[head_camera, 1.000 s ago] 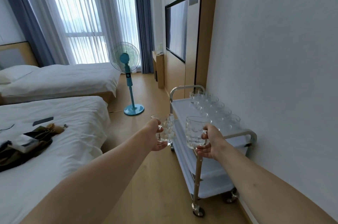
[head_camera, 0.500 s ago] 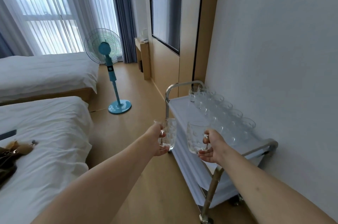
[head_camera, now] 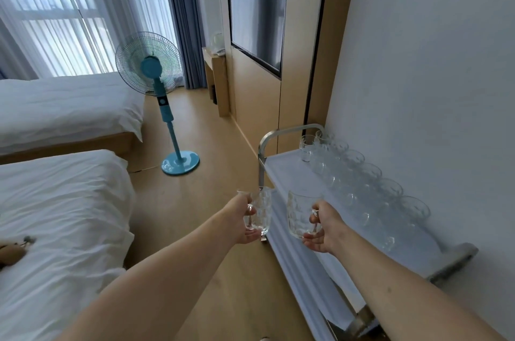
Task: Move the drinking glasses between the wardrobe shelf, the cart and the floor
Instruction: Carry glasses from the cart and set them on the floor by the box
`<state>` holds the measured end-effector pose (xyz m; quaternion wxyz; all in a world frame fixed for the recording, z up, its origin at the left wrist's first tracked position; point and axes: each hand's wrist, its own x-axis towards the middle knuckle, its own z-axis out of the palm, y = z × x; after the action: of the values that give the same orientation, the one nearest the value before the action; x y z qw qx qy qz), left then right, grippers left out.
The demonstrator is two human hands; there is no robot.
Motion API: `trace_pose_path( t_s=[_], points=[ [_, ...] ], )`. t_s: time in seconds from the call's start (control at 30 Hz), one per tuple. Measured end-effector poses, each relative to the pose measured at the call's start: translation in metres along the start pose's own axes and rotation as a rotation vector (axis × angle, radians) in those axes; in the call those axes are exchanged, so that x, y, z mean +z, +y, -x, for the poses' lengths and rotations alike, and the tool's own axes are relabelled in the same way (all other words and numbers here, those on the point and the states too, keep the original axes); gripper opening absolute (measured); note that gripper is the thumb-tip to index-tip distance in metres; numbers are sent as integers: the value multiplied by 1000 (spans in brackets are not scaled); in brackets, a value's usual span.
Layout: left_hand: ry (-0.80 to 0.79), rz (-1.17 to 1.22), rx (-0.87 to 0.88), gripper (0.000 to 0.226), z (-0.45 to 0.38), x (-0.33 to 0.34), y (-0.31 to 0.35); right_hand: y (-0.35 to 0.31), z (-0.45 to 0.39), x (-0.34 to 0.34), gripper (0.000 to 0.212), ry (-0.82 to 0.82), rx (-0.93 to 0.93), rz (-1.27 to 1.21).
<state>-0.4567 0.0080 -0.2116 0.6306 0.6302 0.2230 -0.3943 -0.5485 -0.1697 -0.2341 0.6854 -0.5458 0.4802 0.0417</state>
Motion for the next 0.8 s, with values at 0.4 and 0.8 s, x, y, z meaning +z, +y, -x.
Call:
trace_pose_path(
  t_s=[0.4,0.8],
  points=[
    [10,-162,45,24,-120,38,136,-88,-130,49,22,-27,33,-171],
    [-69,-243,-36,28,-235,72,197,-130,-226,65,26,134,80,-233]
  ],
)
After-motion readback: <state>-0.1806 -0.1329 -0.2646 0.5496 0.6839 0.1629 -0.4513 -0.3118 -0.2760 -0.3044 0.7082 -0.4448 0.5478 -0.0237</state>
